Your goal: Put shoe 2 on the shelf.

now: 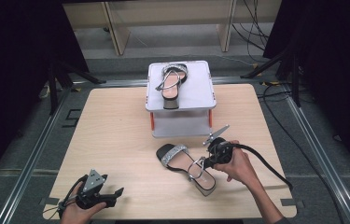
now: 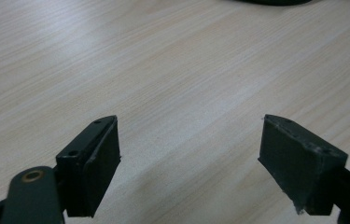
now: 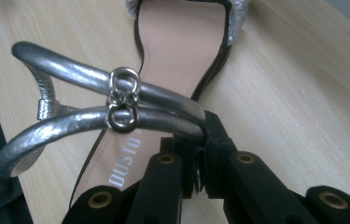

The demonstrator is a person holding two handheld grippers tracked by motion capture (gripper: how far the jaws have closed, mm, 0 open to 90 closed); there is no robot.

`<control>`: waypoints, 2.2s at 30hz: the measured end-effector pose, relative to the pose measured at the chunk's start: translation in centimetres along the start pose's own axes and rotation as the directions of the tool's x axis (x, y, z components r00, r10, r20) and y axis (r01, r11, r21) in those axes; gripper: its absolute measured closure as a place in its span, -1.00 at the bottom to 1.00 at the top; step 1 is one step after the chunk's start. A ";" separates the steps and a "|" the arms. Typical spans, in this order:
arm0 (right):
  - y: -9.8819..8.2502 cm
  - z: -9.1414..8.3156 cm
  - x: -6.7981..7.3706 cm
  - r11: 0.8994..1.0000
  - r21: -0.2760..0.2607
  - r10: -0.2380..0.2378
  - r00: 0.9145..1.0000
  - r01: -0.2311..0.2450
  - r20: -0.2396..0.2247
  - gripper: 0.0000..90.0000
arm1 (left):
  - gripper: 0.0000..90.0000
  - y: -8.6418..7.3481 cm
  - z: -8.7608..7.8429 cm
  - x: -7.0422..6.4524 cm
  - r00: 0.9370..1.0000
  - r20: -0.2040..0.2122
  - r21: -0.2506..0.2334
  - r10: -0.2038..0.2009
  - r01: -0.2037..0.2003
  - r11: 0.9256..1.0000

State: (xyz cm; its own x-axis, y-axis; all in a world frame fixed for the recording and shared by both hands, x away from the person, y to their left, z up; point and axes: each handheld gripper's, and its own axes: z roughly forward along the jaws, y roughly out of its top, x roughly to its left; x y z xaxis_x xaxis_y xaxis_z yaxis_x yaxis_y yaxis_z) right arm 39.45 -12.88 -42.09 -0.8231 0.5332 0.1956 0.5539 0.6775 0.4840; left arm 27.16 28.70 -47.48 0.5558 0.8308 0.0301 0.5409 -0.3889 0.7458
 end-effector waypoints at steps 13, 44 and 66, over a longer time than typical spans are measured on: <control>2.6 -3.5 0.6 0.999 0.019 -0.040 0.998 0.041 -0.052 0.95 | -0.56 -0.1 0.0 -0.1 1.000 0.005 -0.006 -0.008 0.008 1.000; 9.5 -16.2 1.5 0.997 0.078 -0.030 0.996 0.024 0.085 0.95 | -0.56 0.0 0.0 0.0 1.000 0.008 -0.002 -0.010 0.010 1.000; 15.7 -25.5 4.7 0.999 0.013 -0.052 0.985 0.051 0.164 0.95 | -0.56 0.0 -0.2 0.0 1.000 0.008 -0.017 -0.022 0.022 1.000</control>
State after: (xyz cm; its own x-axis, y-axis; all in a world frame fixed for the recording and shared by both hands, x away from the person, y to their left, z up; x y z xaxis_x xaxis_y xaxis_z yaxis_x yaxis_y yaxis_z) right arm 41.12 -12.67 -11.81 -0.8190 0.5732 0.0273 0.5131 0.7101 0.4823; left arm 27.09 28.80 -47.37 0.5488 0.8359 0.0080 0.5422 -0.3632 0.7577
